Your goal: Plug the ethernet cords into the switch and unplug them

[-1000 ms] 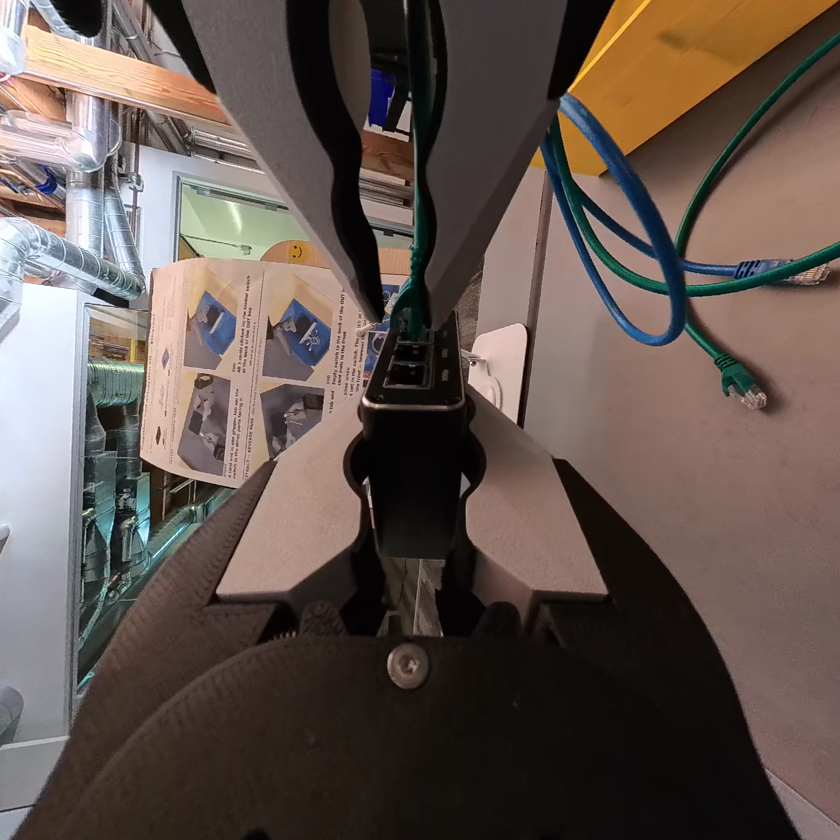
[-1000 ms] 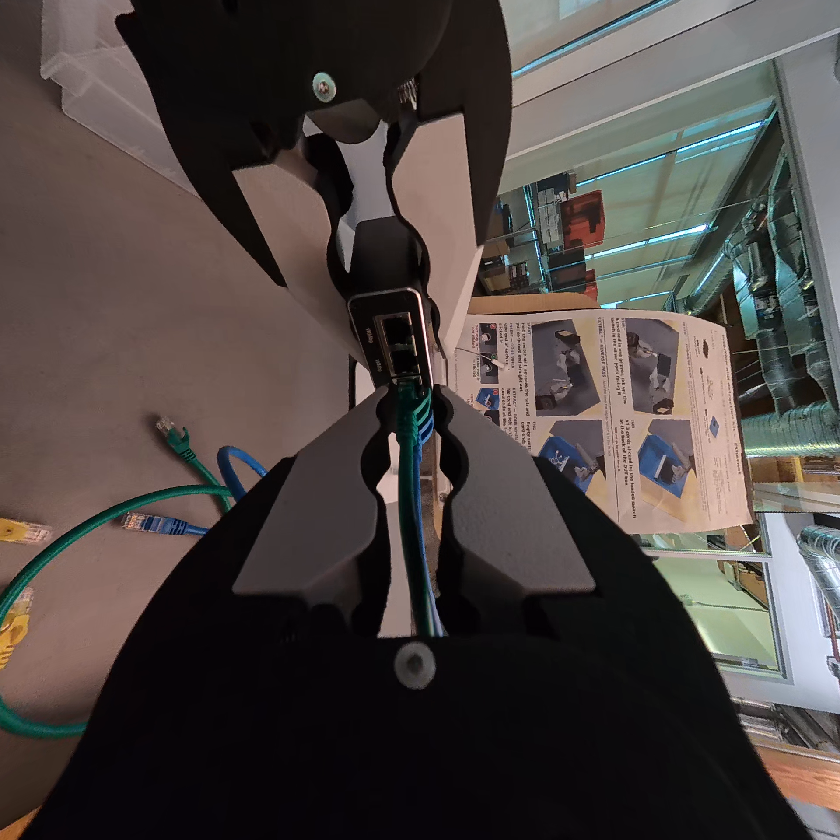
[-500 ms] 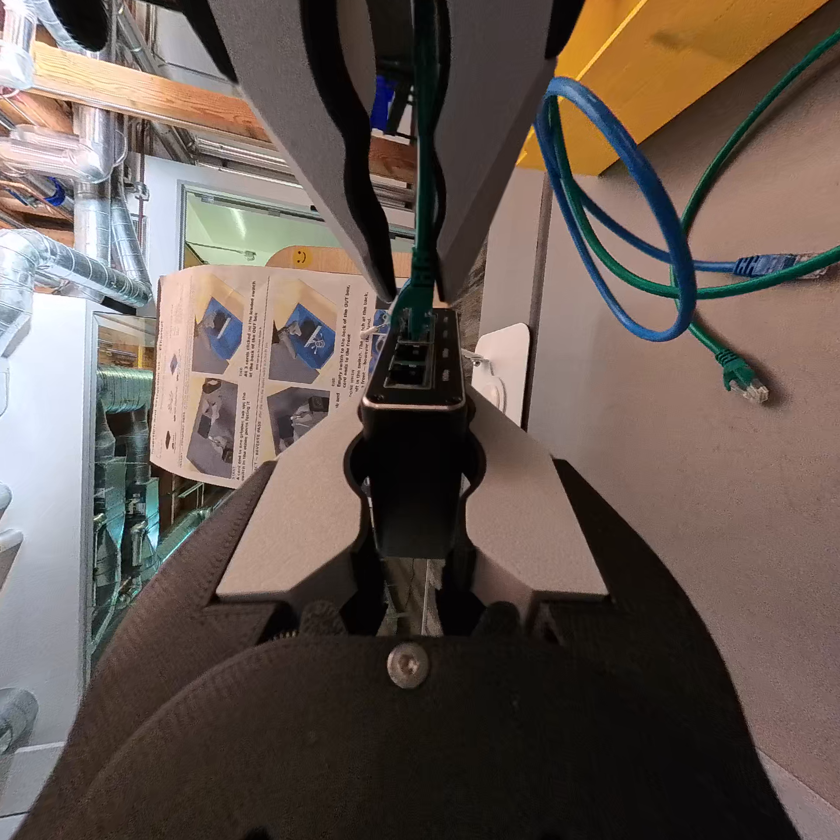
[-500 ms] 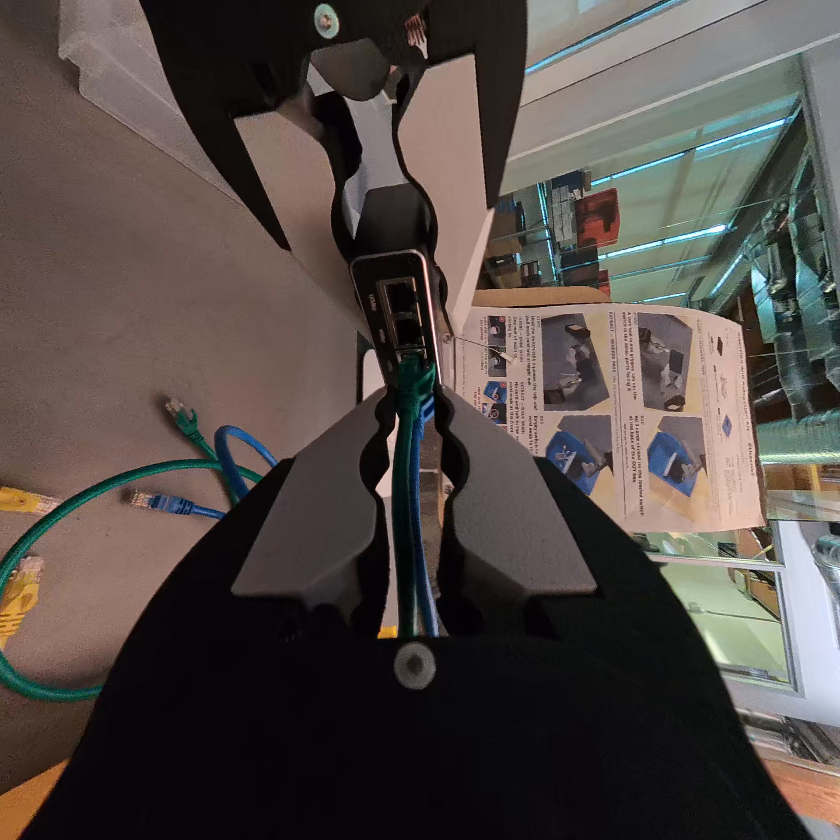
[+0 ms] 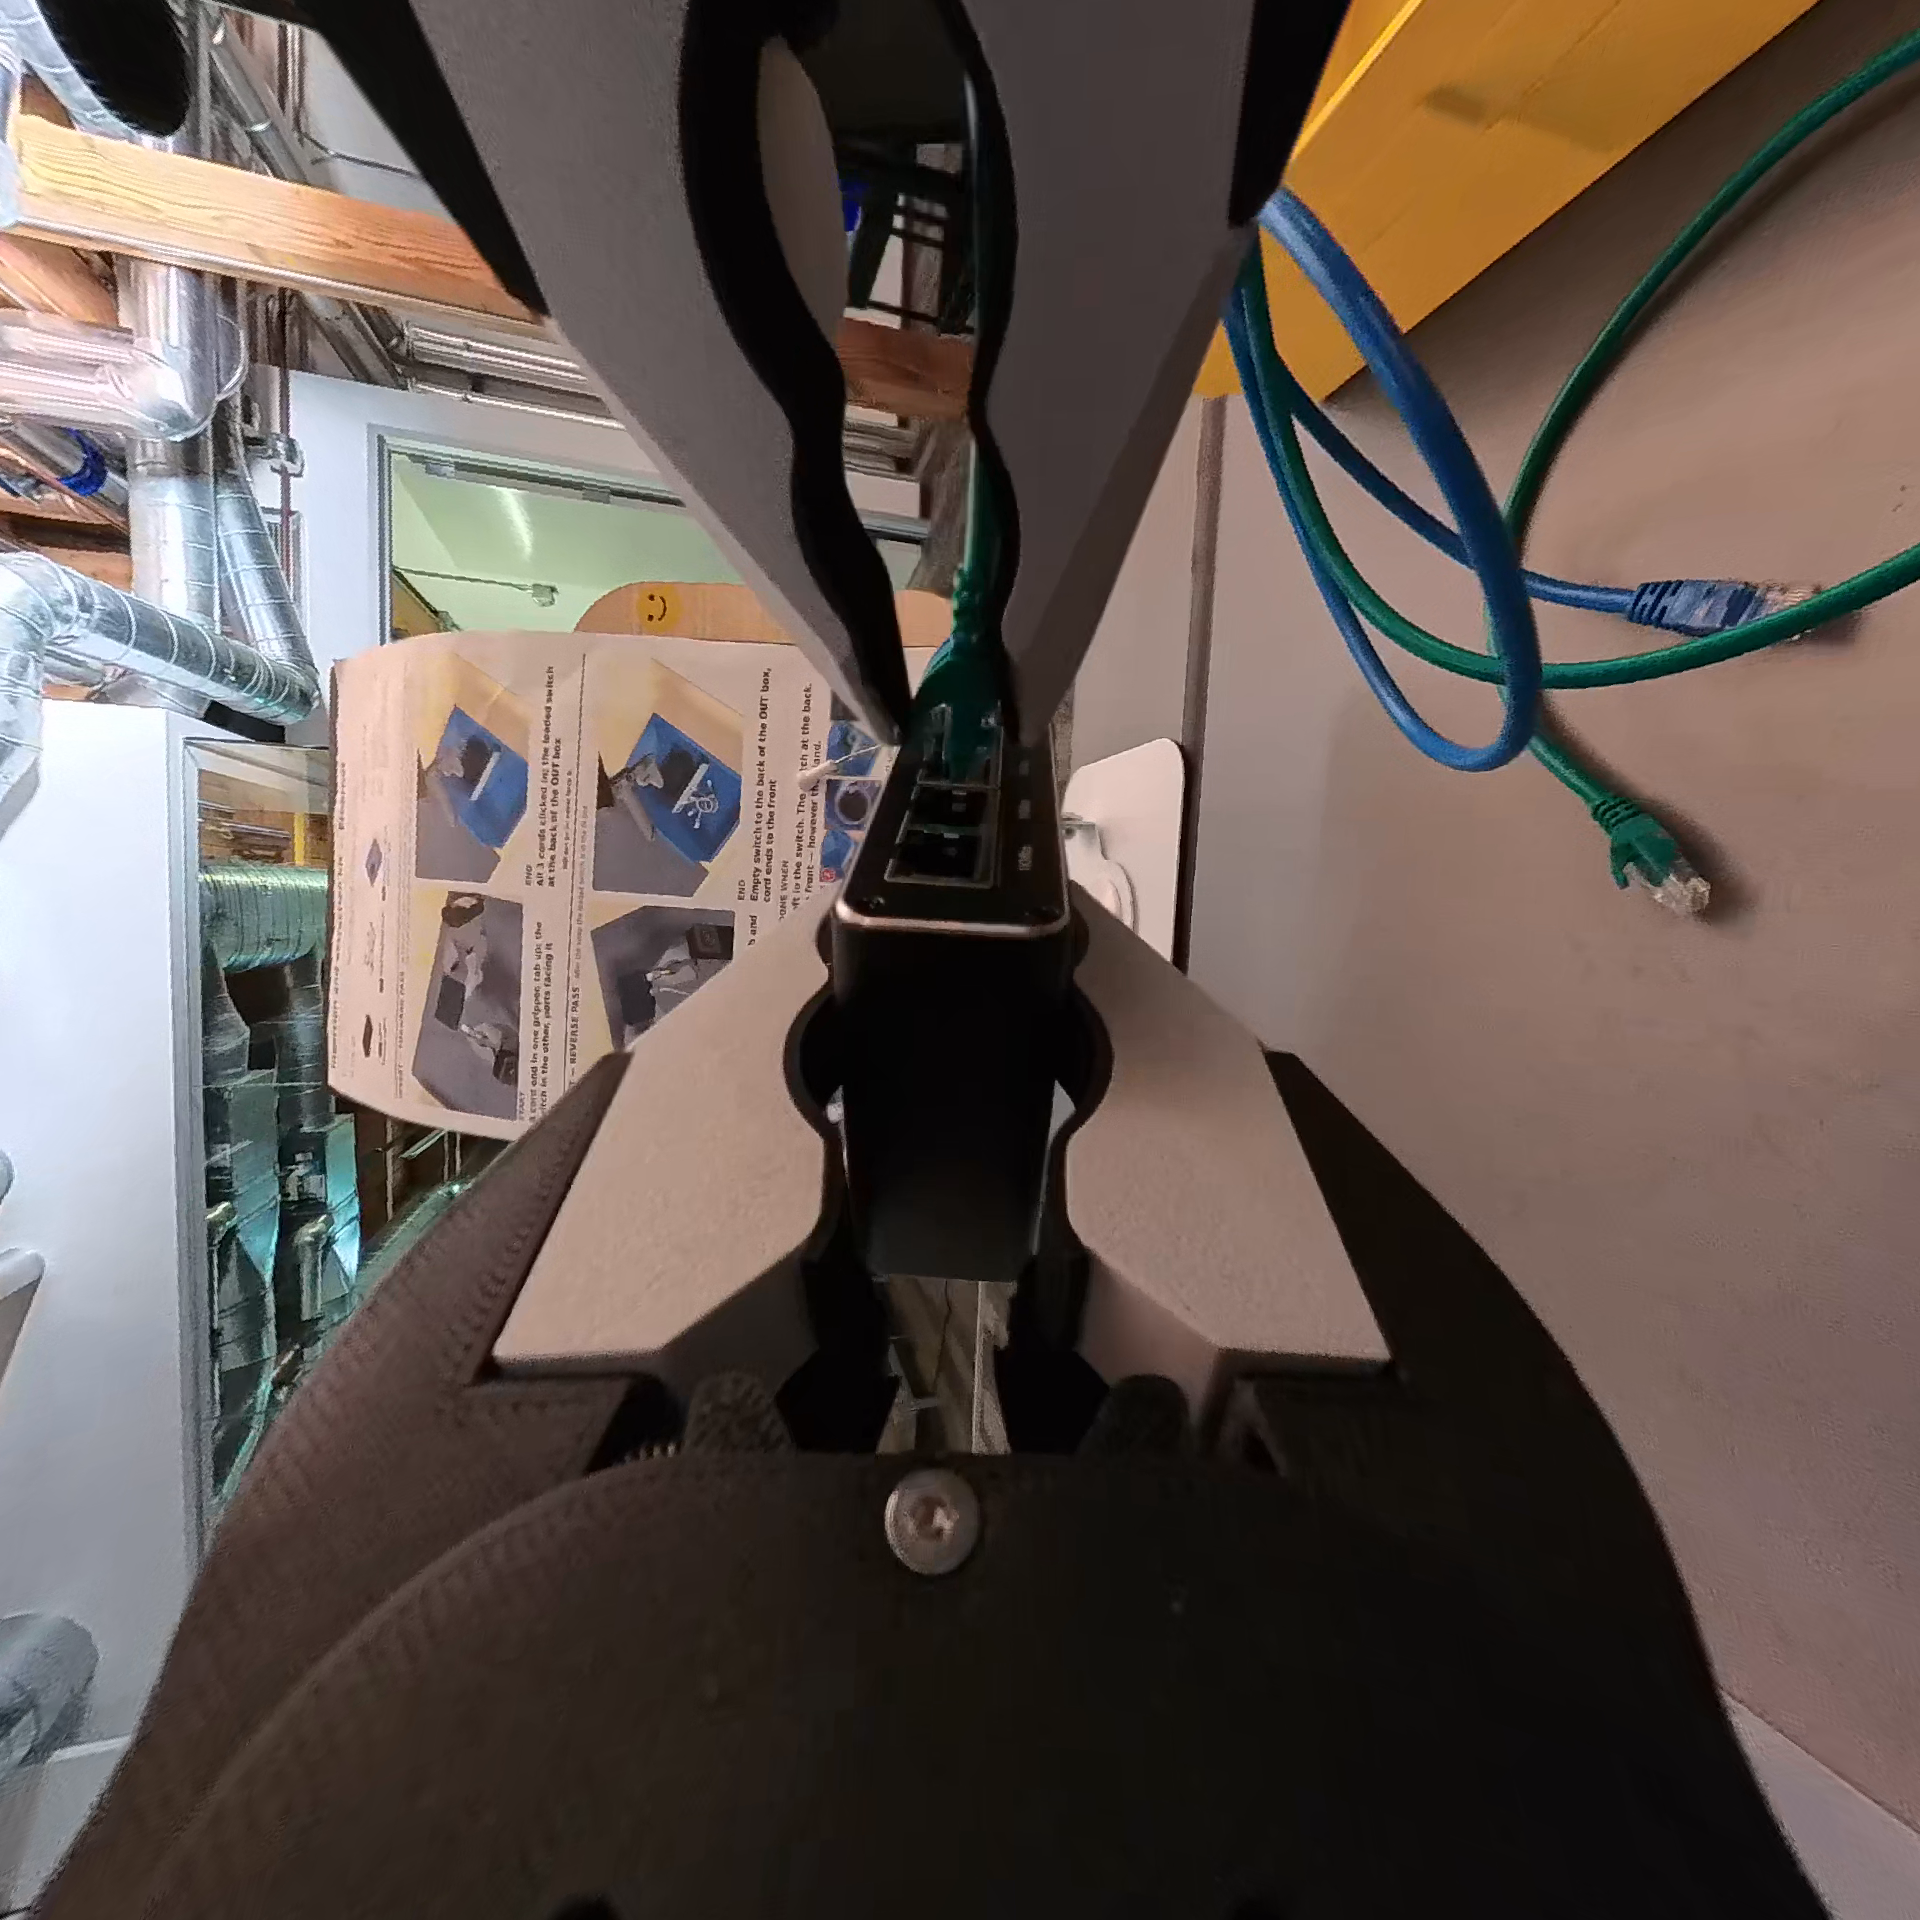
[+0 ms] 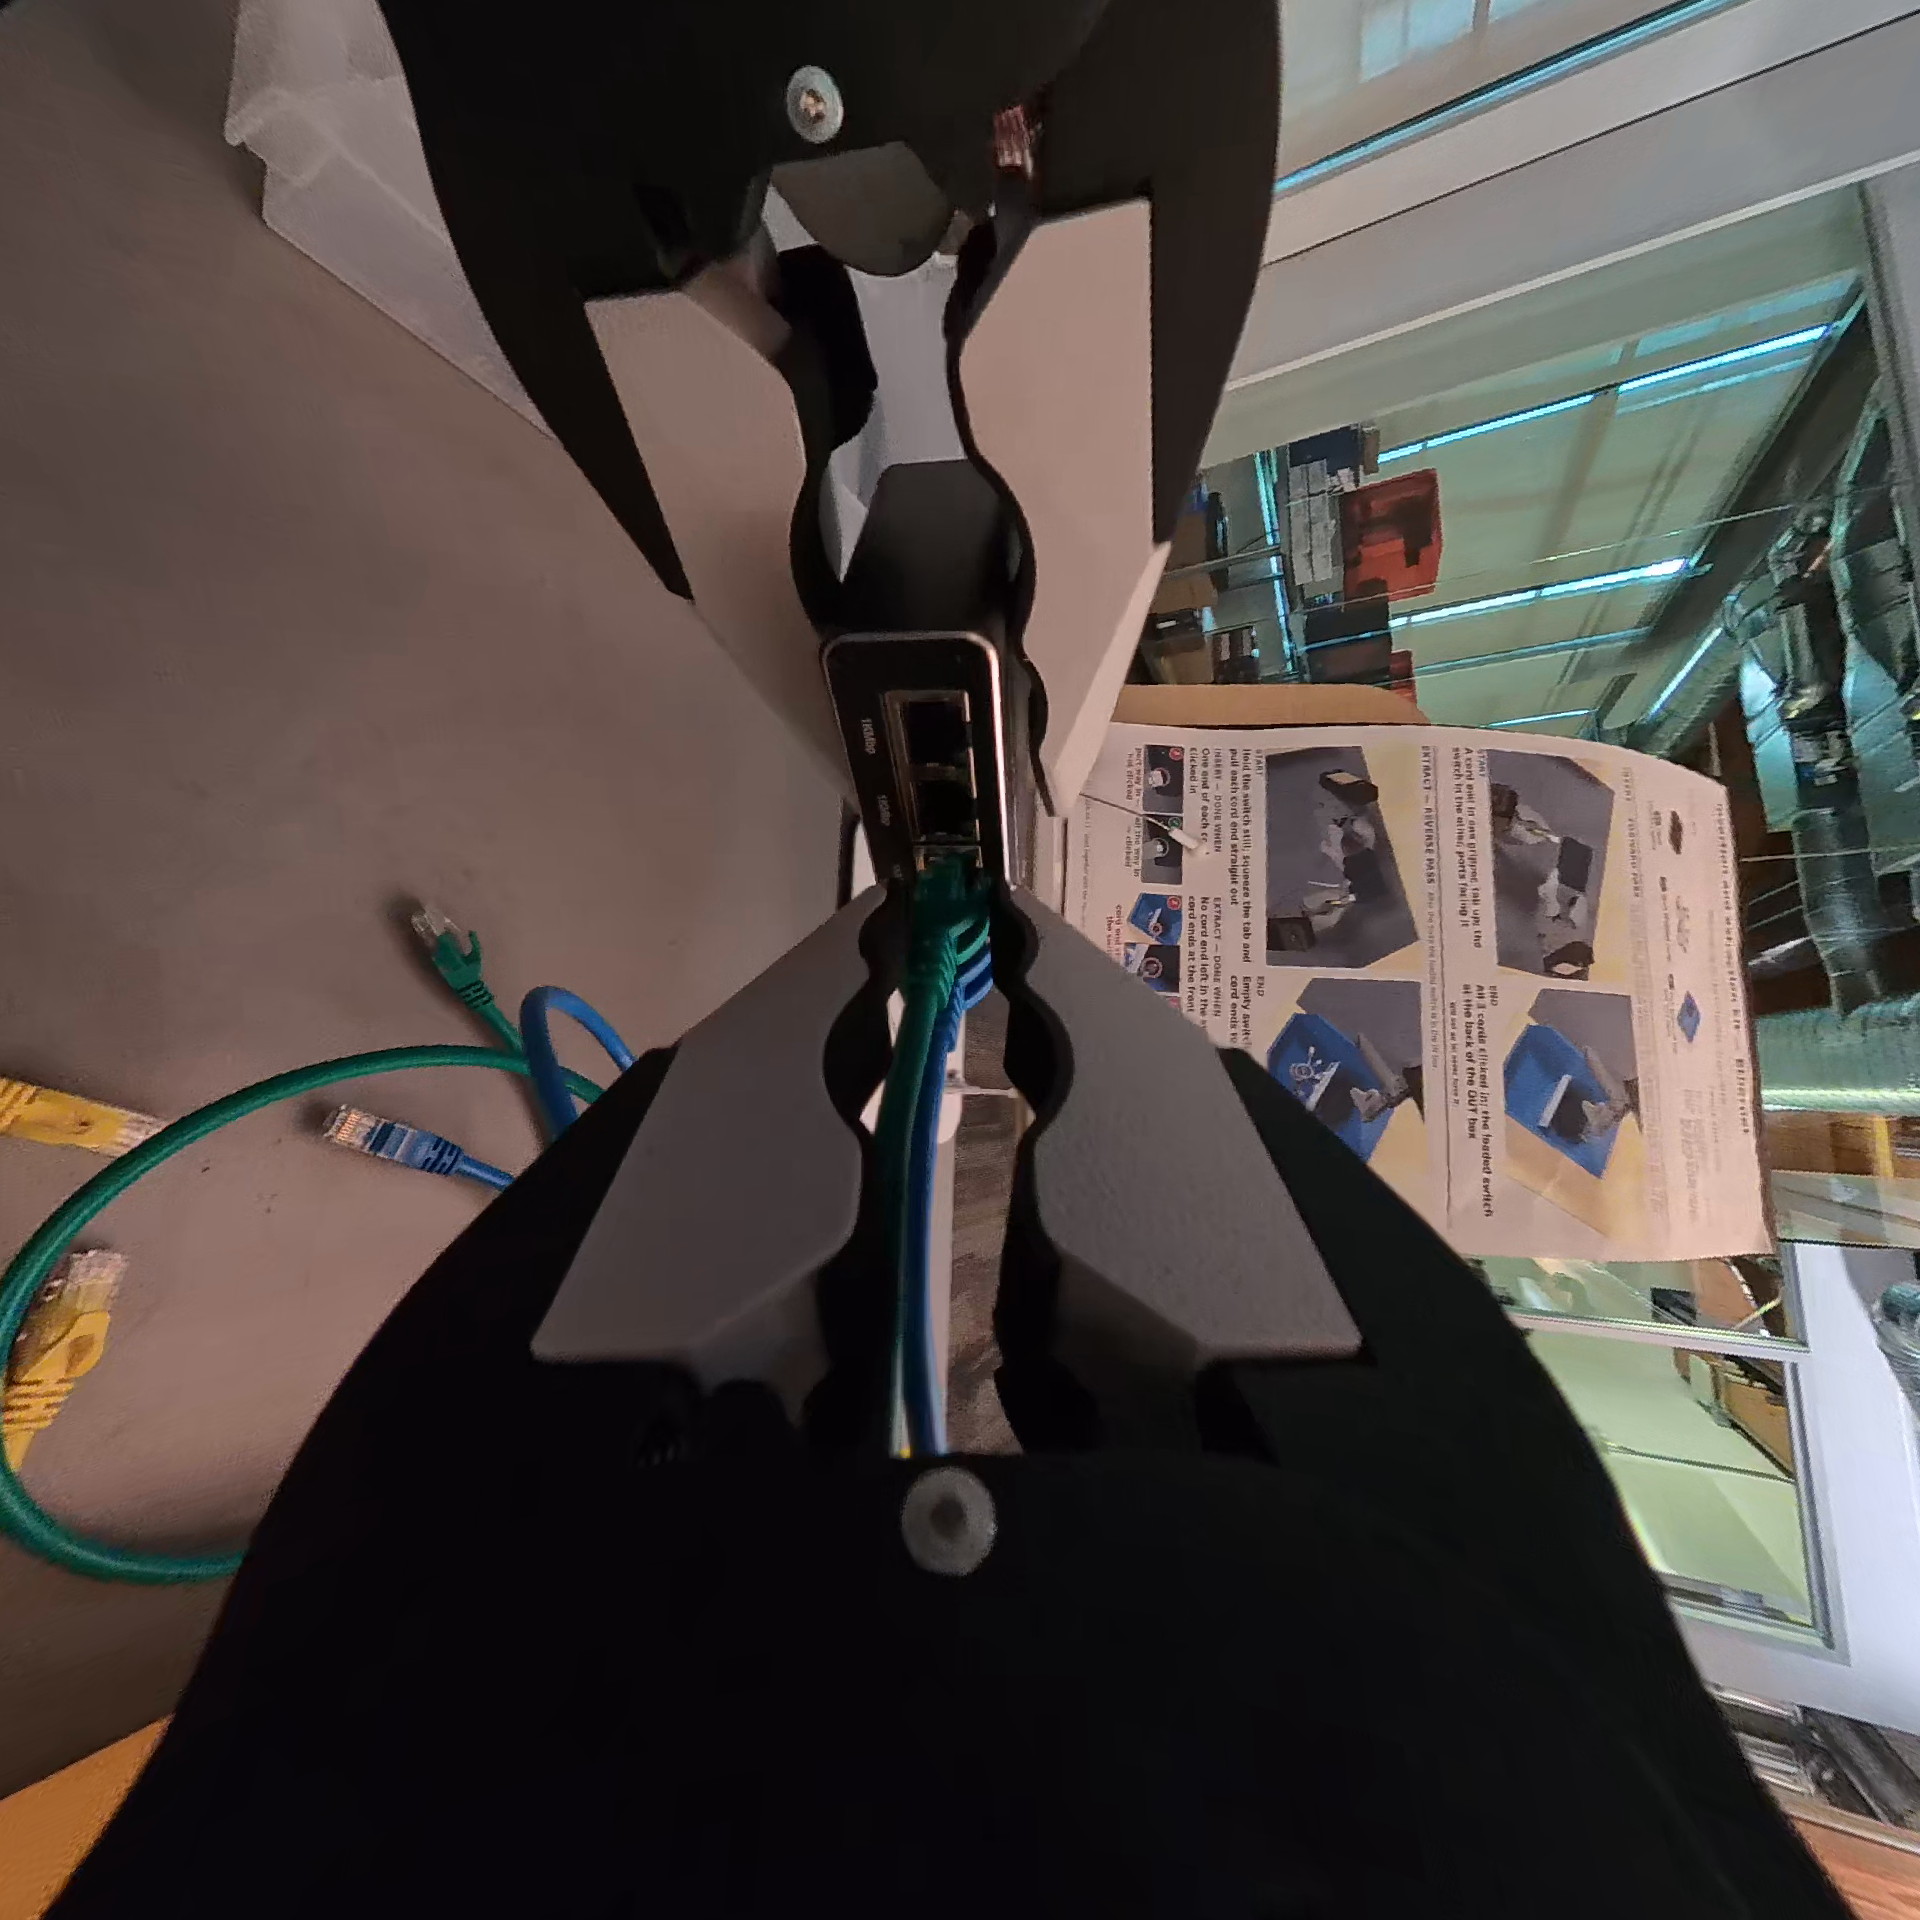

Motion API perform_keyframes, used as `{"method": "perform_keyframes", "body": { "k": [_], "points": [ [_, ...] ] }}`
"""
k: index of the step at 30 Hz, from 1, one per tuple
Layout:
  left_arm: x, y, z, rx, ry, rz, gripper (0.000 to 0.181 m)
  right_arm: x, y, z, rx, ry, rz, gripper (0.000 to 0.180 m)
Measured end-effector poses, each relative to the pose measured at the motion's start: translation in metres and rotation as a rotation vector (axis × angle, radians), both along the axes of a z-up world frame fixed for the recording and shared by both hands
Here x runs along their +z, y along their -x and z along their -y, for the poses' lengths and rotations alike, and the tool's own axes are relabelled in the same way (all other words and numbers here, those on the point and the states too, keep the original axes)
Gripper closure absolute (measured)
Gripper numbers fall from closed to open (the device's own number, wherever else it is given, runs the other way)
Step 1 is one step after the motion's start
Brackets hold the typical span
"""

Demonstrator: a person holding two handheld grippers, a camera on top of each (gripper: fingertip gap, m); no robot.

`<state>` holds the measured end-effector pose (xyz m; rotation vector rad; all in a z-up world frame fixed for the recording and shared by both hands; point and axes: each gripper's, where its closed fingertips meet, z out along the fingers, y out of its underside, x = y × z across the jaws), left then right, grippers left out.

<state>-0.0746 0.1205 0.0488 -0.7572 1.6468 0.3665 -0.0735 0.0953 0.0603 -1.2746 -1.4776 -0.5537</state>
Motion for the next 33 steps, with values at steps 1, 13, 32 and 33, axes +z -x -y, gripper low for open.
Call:
{"method": "perform_keyframes", "body": {
  "k": [1,13,32,33],
  "points": [
    [0.000,-0.001,0.000,-0.001,0.005,0.000,0.147,-0.001,-0.001,0.001,-0.003,0.014,-0.003,0.164],
    [-0.024,-0.013,-0.013,0.045,0.040,-0.047,0.144,-0.029,-0.015,-0.007,-0.039,0.198,-0.029,0.166],
    [-0.073,-0.024,-0.015,0.010,0.260,-0.136,0.144,-0.070,-0.028,-0.007,-0.108,0.417,-0.027,0.166],
    [-0.073,-0.024,-0.013,0.004,0.265,-0.139,0.144,-0.071,-0.028,-0.005,-0.104,0.431,-0.031,0.165]
  ]
}}
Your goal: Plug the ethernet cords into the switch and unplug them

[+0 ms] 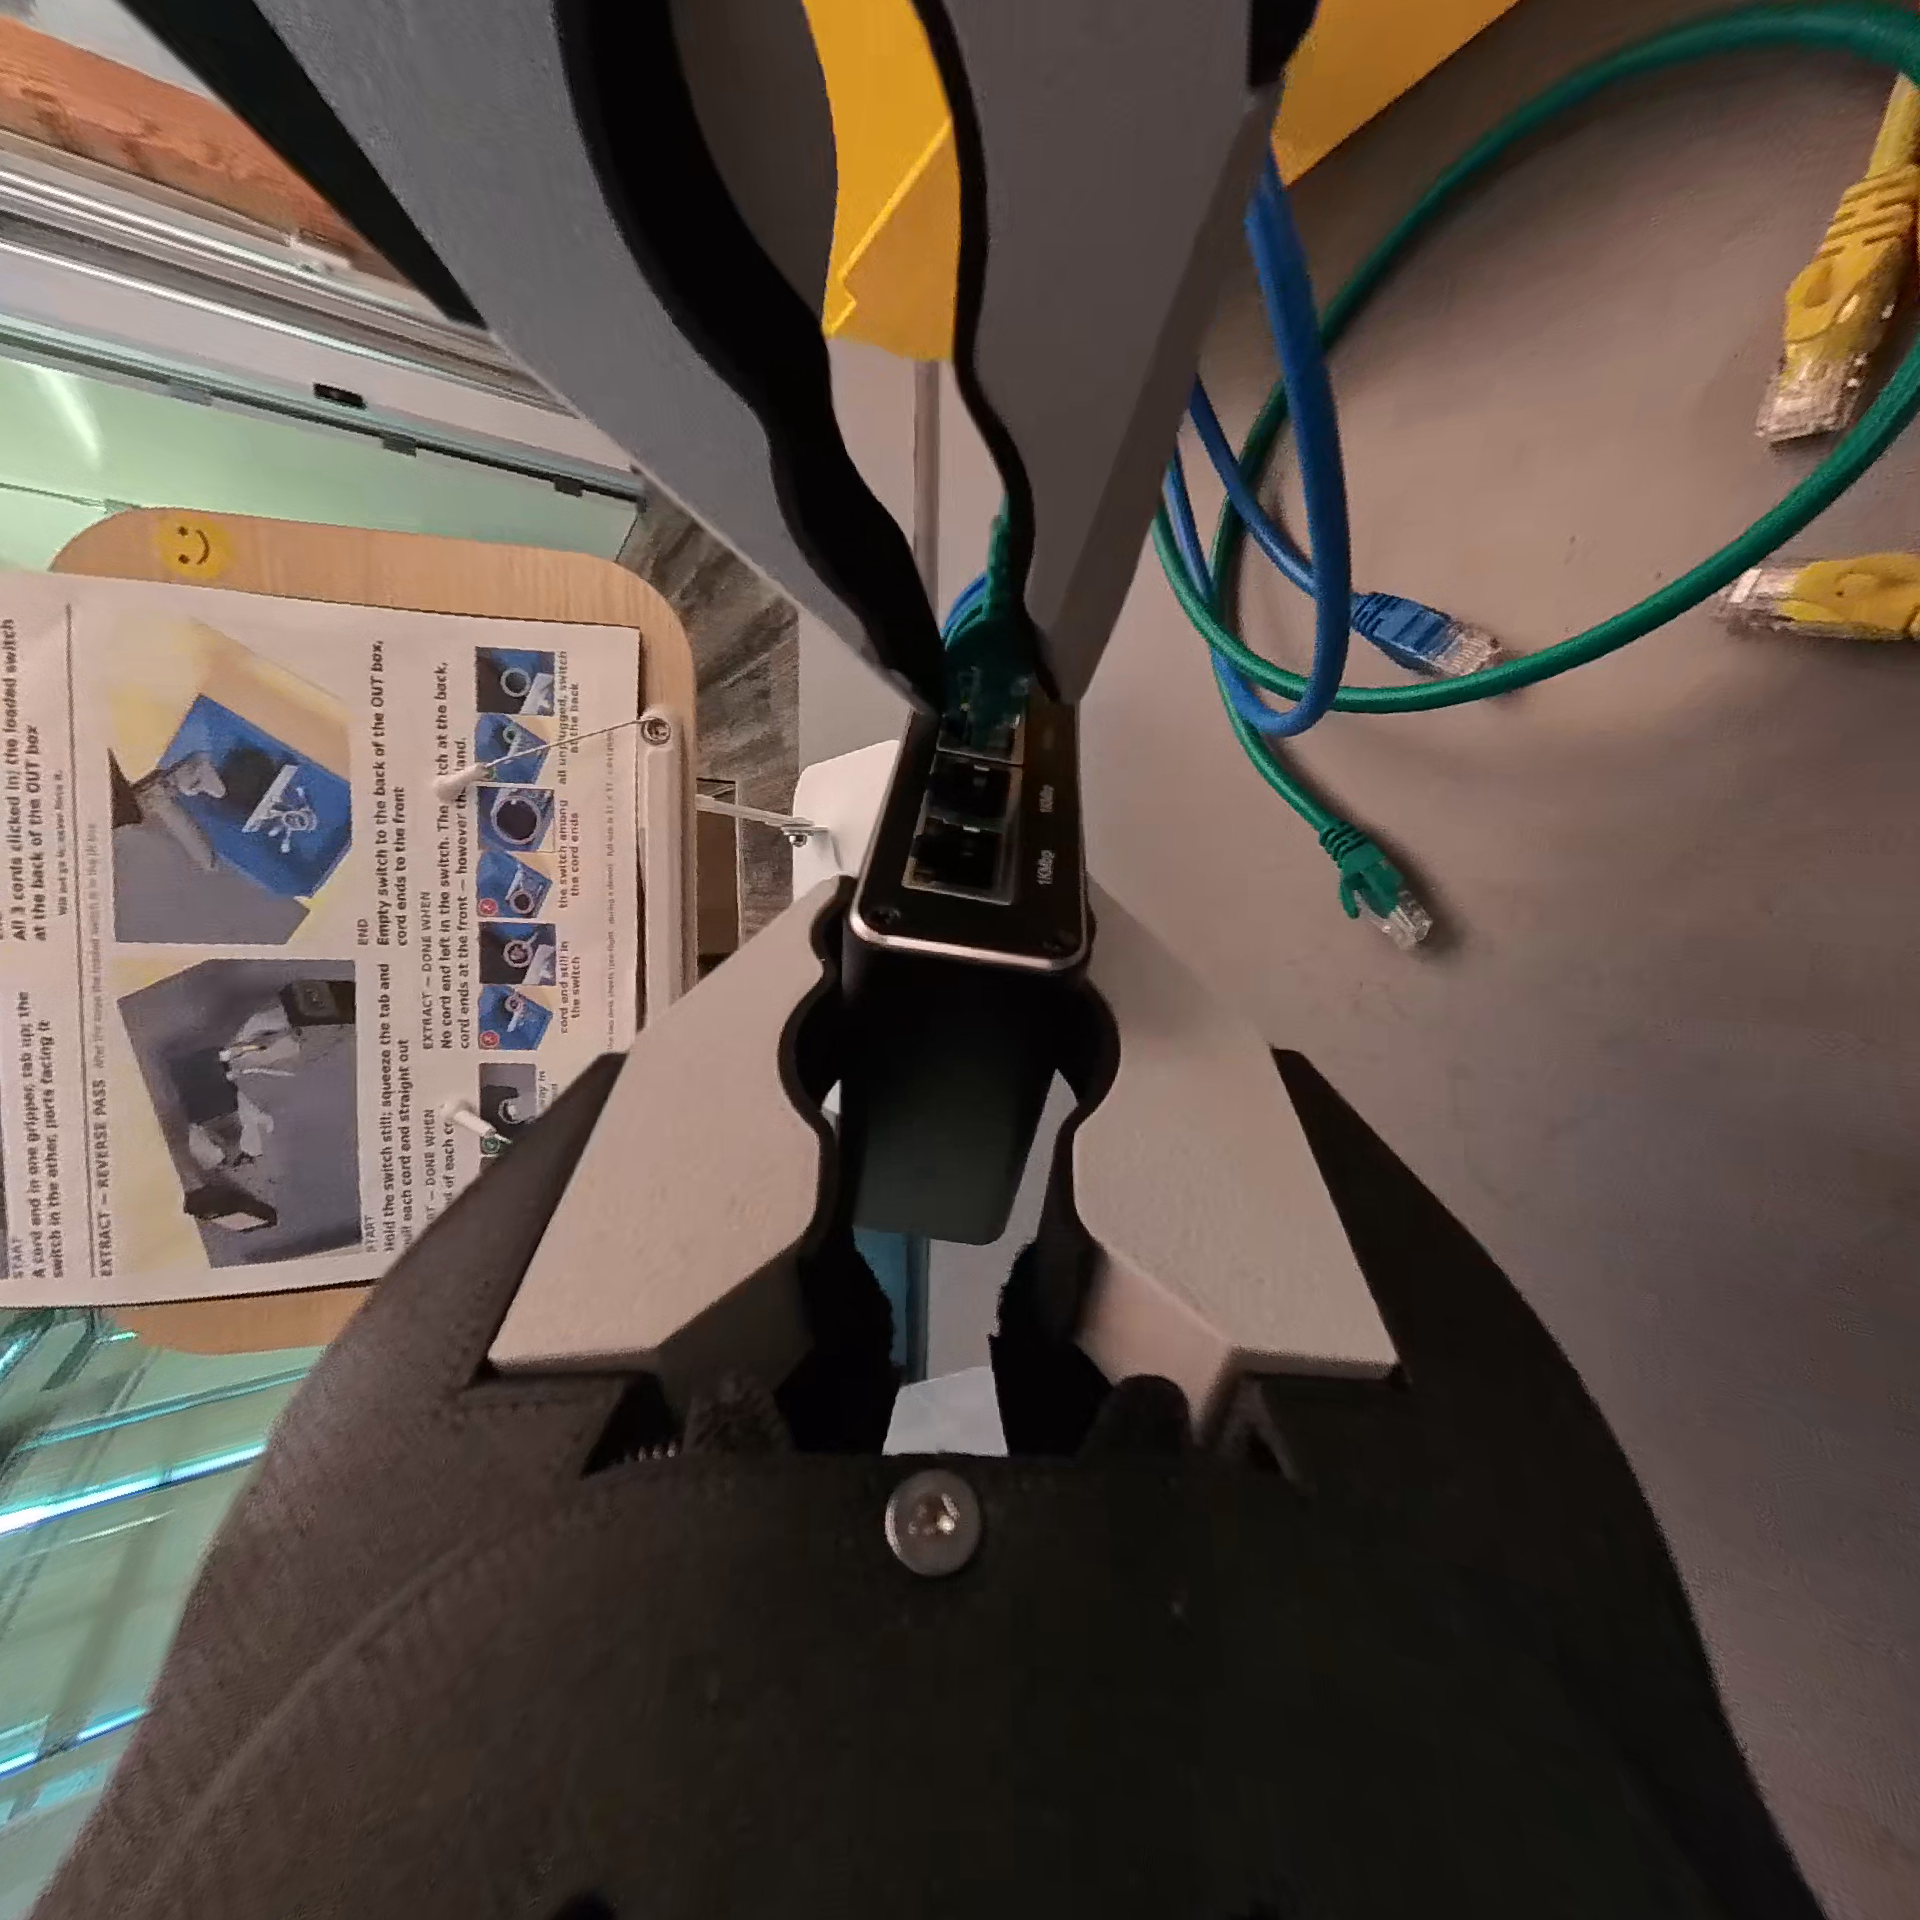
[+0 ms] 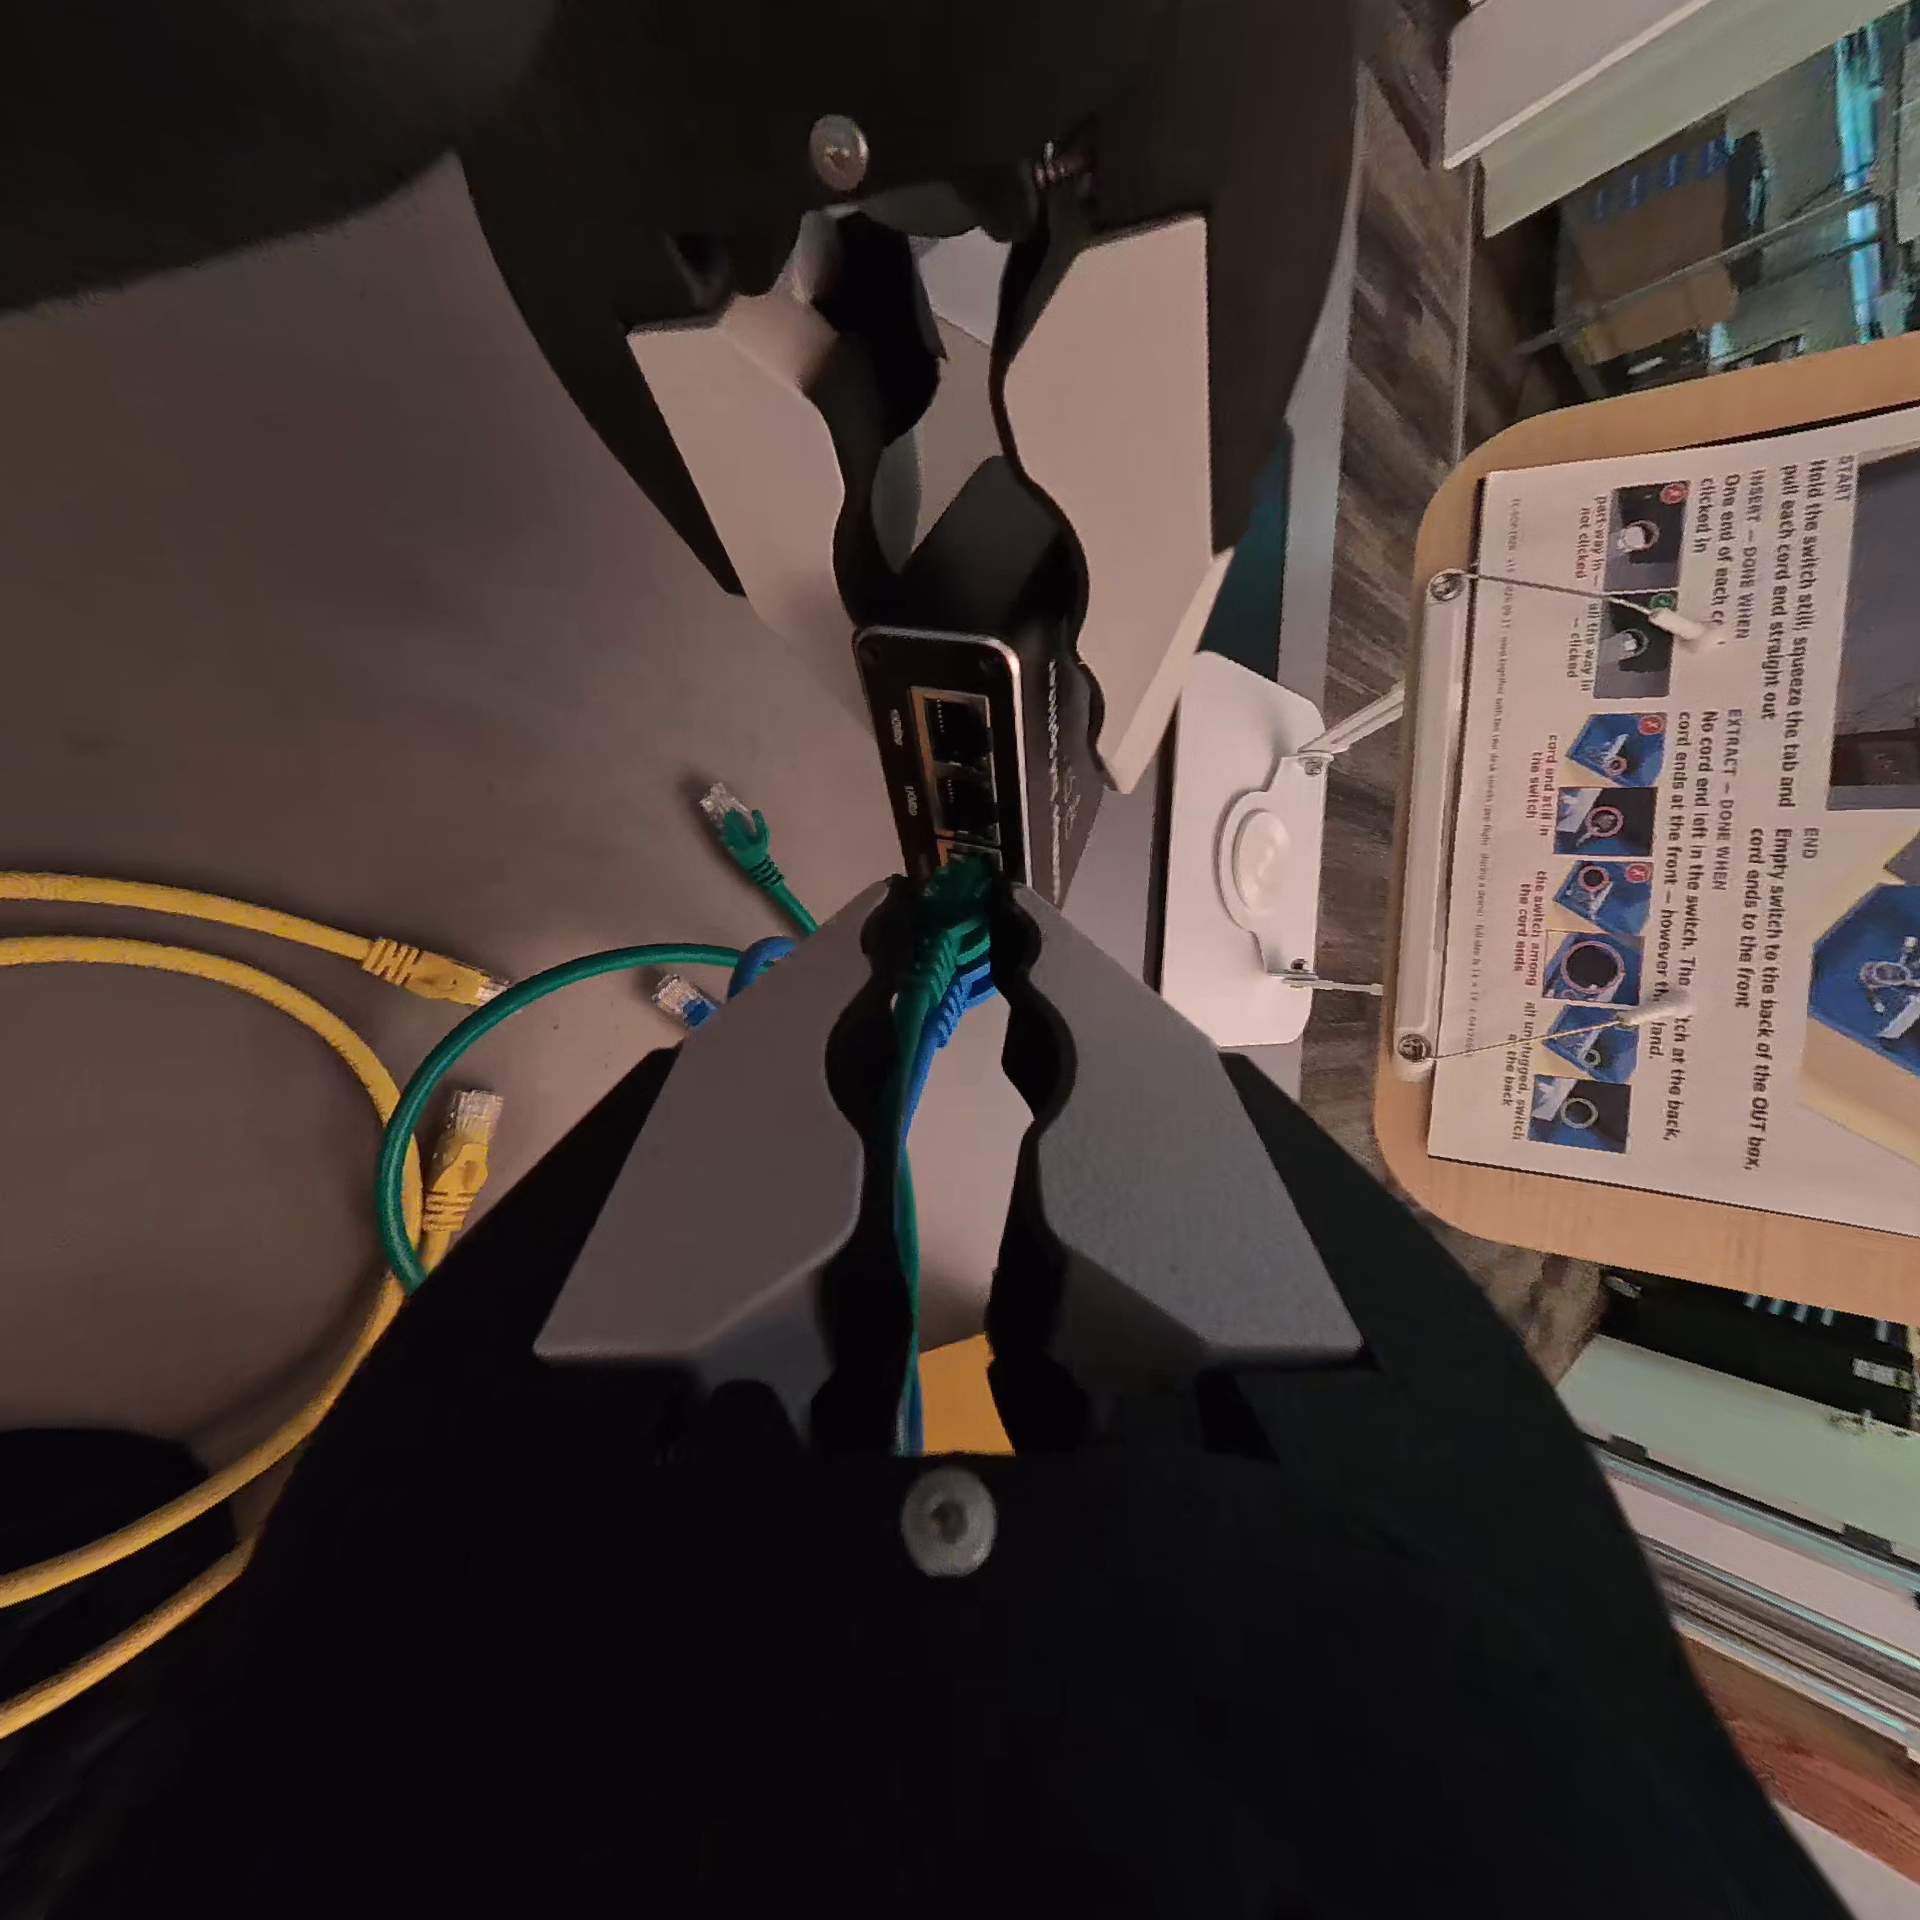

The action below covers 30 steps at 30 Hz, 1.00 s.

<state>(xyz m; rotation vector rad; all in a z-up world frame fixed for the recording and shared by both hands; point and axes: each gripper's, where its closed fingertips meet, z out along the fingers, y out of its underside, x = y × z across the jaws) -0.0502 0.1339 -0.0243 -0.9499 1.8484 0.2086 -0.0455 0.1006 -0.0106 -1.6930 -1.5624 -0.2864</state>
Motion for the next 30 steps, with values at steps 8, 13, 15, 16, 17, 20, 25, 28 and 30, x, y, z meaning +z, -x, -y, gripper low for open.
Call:
{"method": "perform_keyframes", "body": {
  "k": [8,13,15,16,17,20,25,28,30],
  "points": [
    [0.079,0.045,-0.023,0.111,0.115,0.315,0.147,0.022,0.012,0.033,0.084,0.152,-0.149,0.166],
    [0.099,0.066,-0.028,0.120,-0.012,0.343,0.147,0.020,0.028,0.068,0.287,0.218,-0.157,0.147],
    [0.098,0.071,-0.033,0.125,-0.062,0.333,0.147,0.034,0.030,0.078,0.308,0.201,-0.188,0.143],
    [0.097,0.071,-0.033,0.126,-0.072,0.334,0.147,0.046,0.033,0.083,0.340,0.159,-0.220,0.143],
    [0.095,0.068,-0.032,0.117,-0.063,0.325,0.148,0.065,0.036,0.083,0.360,0.063,-0.268,0.145],
    [0.085,0.056,-0.023,0.088,-0.035,0.288,0.148,0.126,0.030,0.056,0.257,-0.272,-0.434,0.151],
    [0.072,0.033,0.001,0.007,-0.029,0.229,0.148,0.085,0.018,0.010,0.147,-0.371,-0.158,0.140],
    [0.068,0.025,0.012,-0.028,-0.057,0.201,0.148,0.071,0.018,-0.005,0.129,-0.376,-0.106,0.151],
    [0.067,0.022,0.018,-0.039,-0.068,0.190,0.147,0.065,0.014,-0.011,0.118,-0.361,-0.096,0.154]
  ]
}}
